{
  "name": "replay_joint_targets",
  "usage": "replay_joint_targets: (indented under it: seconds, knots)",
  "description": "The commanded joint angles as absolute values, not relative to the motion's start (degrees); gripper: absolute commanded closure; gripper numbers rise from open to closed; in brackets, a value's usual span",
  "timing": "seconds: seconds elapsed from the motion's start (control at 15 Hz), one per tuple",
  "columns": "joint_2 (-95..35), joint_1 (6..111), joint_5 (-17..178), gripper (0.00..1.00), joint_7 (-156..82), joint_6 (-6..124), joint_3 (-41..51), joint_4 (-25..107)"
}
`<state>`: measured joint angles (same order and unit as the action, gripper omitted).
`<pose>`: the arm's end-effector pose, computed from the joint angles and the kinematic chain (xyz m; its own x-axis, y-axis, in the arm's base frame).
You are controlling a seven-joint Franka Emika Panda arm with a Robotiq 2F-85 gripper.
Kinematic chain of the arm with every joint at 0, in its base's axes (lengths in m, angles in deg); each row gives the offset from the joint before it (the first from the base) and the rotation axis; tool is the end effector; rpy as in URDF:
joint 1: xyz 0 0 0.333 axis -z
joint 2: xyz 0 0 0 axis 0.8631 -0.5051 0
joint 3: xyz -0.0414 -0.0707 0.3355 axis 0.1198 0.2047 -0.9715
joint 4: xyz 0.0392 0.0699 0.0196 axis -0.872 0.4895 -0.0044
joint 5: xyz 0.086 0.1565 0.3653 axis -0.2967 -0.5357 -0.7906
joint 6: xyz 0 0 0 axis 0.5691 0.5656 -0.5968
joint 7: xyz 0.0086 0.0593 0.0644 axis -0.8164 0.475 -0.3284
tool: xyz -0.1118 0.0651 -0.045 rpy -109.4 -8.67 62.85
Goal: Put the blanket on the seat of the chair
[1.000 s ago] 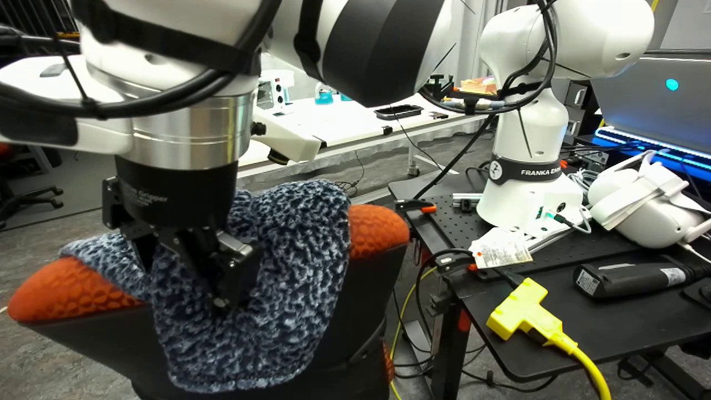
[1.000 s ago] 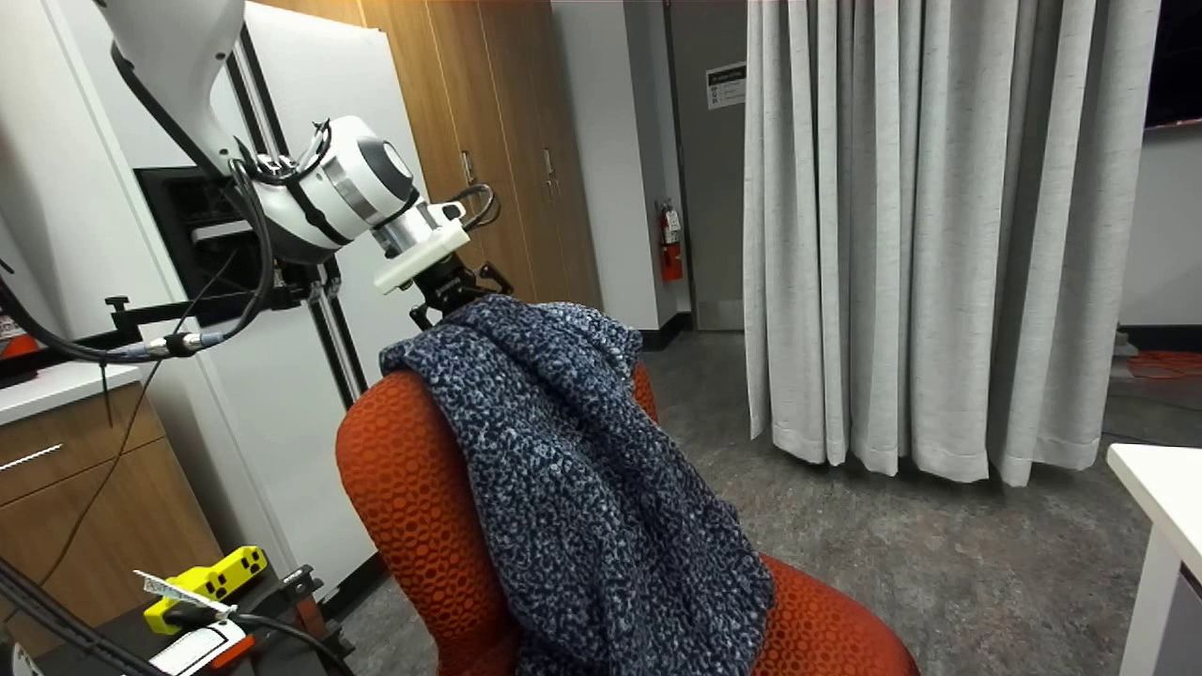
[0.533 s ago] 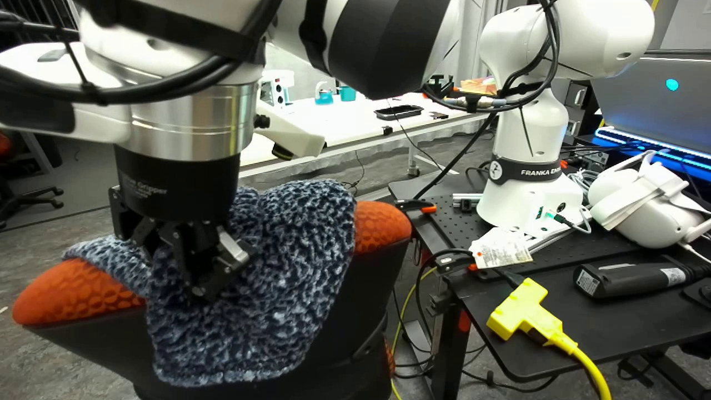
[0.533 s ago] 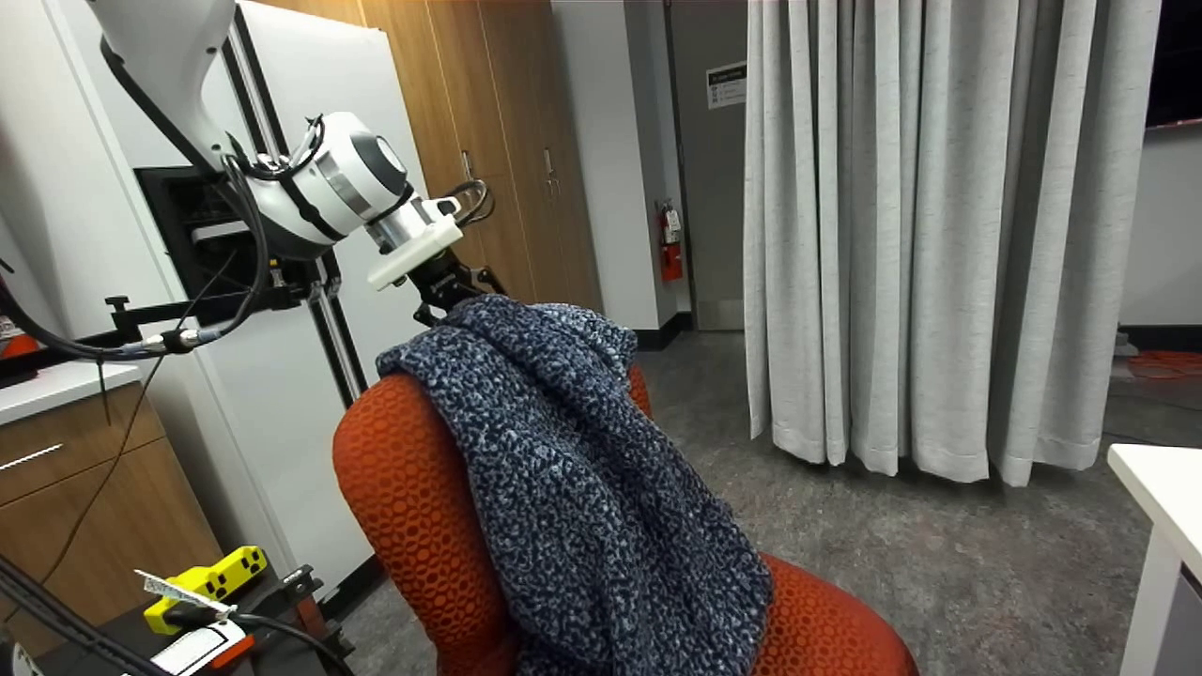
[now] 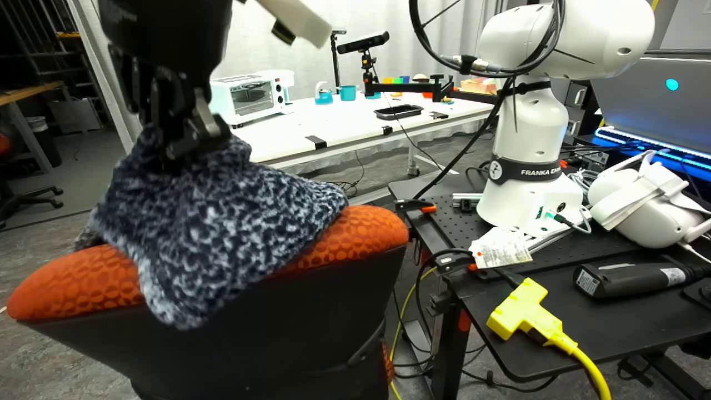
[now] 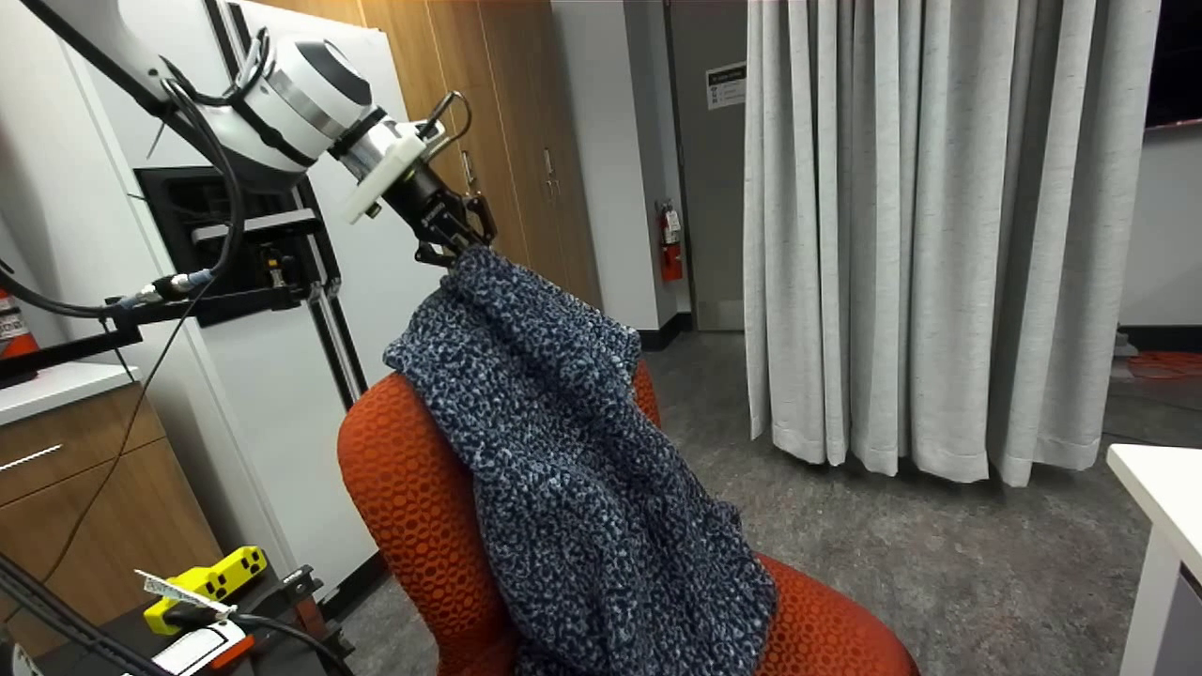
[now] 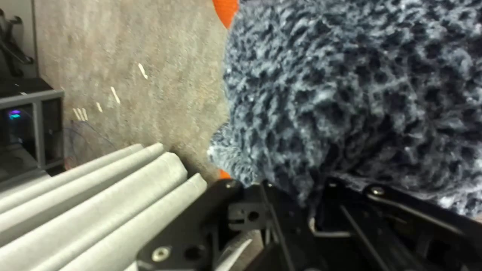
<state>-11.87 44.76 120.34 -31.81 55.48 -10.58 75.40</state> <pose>0.5090 0.2203 0.4029 0.7058 0.7062 0.0557 0.5634 -0.6073 0.5602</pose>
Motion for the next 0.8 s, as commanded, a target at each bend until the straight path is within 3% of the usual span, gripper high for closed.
replay_joint_targets:
  seconds: [0.0, 0.6, 0.67, 0.73]
  knots:
    - [-1.9, 46.97, 123.68, 0.98, -27.61, 47.41, -10.8, 79.5]
    - [3.03, 56.07, 130.65, 0.98, -19.37, 42.79, -5.91, 83.47]
    - [2.37, 56.56, 130.1, 0.68, -18.83, 43.05, -5.39, 83.66]
    - [1.74, 56.94, 129.67, 0.67, -18.32, 43.5, -4.89, 83.91]
